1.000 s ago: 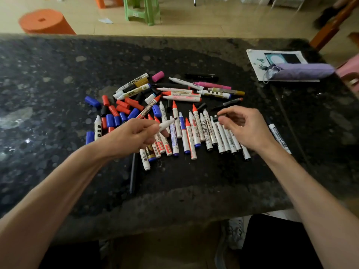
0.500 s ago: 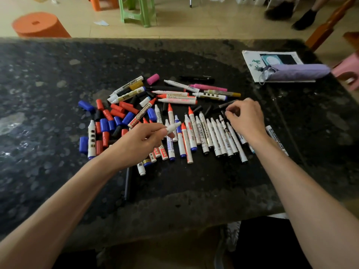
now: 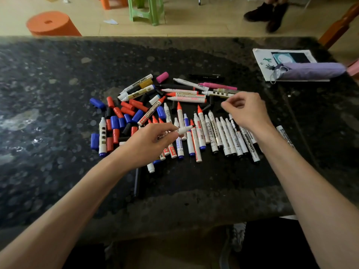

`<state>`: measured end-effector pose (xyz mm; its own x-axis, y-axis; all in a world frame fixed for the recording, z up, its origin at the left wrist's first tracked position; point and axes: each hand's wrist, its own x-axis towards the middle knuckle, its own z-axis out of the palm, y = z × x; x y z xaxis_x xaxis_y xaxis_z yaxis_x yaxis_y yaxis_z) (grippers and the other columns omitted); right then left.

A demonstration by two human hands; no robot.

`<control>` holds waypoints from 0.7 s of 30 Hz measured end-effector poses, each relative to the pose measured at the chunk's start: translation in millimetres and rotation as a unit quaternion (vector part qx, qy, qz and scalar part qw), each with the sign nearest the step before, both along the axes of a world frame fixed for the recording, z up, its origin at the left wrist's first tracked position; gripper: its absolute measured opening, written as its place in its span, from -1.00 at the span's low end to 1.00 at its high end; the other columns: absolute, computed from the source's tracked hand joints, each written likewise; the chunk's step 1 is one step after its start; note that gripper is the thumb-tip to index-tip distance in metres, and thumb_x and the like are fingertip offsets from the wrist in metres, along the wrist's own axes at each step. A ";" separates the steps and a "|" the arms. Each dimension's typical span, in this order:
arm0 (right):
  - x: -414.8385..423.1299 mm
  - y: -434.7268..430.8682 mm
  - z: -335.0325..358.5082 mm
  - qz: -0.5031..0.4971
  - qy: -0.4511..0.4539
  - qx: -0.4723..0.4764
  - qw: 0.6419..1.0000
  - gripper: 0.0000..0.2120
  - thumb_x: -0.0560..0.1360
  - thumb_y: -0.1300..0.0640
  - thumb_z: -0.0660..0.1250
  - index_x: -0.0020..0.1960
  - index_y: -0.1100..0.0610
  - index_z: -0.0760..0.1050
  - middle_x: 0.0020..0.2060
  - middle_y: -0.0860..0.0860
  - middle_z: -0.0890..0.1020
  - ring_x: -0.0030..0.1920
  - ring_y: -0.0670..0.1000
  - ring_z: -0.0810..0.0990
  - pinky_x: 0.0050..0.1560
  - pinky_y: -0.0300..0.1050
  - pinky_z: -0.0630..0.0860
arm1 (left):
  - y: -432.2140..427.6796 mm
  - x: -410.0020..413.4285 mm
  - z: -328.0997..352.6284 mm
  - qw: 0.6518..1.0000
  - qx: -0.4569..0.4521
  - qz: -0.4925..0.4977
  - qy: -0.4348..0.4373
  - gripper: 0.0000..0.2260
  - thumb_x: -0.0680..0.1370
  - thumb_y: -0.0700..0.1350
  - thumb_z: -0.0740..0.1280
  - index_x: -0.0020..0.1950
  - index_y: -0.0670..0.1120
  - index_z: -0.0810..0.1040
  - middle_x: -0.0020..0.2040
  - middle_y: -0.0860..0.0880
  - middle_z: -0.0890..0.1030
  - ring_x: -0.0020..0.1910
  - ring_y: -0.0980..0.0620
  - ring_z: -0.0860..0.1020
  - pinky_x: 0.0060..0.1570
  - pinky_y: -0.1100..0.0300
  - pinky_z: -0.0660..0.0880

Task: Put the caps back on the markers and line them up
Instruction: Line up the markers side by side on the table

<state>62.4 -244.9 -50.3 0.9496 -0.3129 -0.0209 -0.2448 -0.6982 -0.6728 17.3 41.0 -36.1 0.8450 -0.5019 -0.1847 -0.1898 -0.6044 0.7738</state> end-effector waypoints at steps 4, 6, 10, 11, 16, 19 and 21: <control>-36.6 35.0 14.7 0.104 0.057 0.117 0.986 -0.82 0.62 0.05 0.42 0.21 -0.04 0.68 -0.03 -0.13 0.73 -0.05 -0.13 0.71 0.06 -0.18 0.61 | 3.8 1.8 -1.9 1.000 0.029 0.007 -0.009 -0.77 0.67 0.13 0.24 0.25 0.15 0.59 -0.10 0.07 0.65 -0.16 0.05 0.63 -0.12 0.01 0.58; -51.5 42.7 18.6 0.096 0.067 0.183 0.976 -0.86 0.60 0.07 0.44 0.14 0.02 0.69 -0.06 -0.09 0.75 -0.12 -0.10 0.75 -0.07 -0.22 0.62 | 3.6 2.1 -2.3 0.999 0.040 0.011 -0.017 -0.74 0.66 0.12 0.26 0.30 0.14 0.59 -0.08 0.22 0.60 -0.14 0.25 0.58 -0.14 0.31 0.48; -64.9 42.1 23.7 0.069 0.073 0.309 0.946 -0.82 0.54 0.10 0.51 0.09 0.13 0.65 -0.09 0.01 0.77 -0.10 -0.01 0.78 -0.17 -0.19 0.62 | 2.8 1.3 -4.5 0.998 0.046 0.013 -0.027 -0.71 0.64 0.11 0.30 0.34 0.12 0.59 -0.04 0.25 0.54 -0.09 0.37 0.50 -0.08 0.41 0.37; -65.8 40.9 23.4 0.065 0.067 0.314 0.945 -0.81 0.52 0.08 0.52 0.08 0.12 0.66 -0.08 0.01 0.77 -0.09 -0.02 0.77 -0.14 -0.17 0.61 | 2.6 1.4 -4.5 0.998 0.049 0.014 -0.028 -0.71 0.64 0.11 0.30 0.34 0.11 0.59 -0.02 0.23 0.54 -0.08 0.37 0.49 -0.06 0.42 0.37; -71.8 41.6 21.3 0.056 0.065 0.347 0.934 -0.80 0.48 0.08 0.55 0.07 0.12 0.68 -0.14 0.07 0.76 -0.17 -0.03 0.70 -0.14 -0.20 0.58 | 1.0 3.9 -5.1 0.998 0.052 0.011 -0.032 -0.69 0.64 0.11 0.30 0.35 0.09 0.59 0.07 0.20 0.58 -0.03 0.29 0.50 -0.02 0.37 0.36; -73.0 43.8 21.3 0.066 0.068 0.351 0.932 -0.79 0.50 0.11 0.55 0.09 0.16 0.67 -0.14 0.06 0.77 -0.14 0.00 0.75 -0.13 -0.22 0.59 | 0.8 5.5 -6.8 0.998 0.057 0.012 -0.032 -0.69 0.64 0.10 0.30 0.36 0.09 0.59 0.10 0.18 0.57 -0.02 0.27 0.50 -0.03 0.41 0.35; -72.2 44.2 22.1 0.067 0.067 0.346 0.933 -0.80 0.50 0.13 0.55 0.09 0.17 0.67 -0.14 0.07 0.77 -0.12 0.01 0.76 -0.14 -0.23 0.58 | 1.4 6.3 -8.0 0.998 0.056 0.014 -0.033 -0.70 0.64 0.10 0.30 0.35 0.09 0.59 0.04 0.21 0.56 -0.09 0.33 0.50 -0.07 0.43 0.35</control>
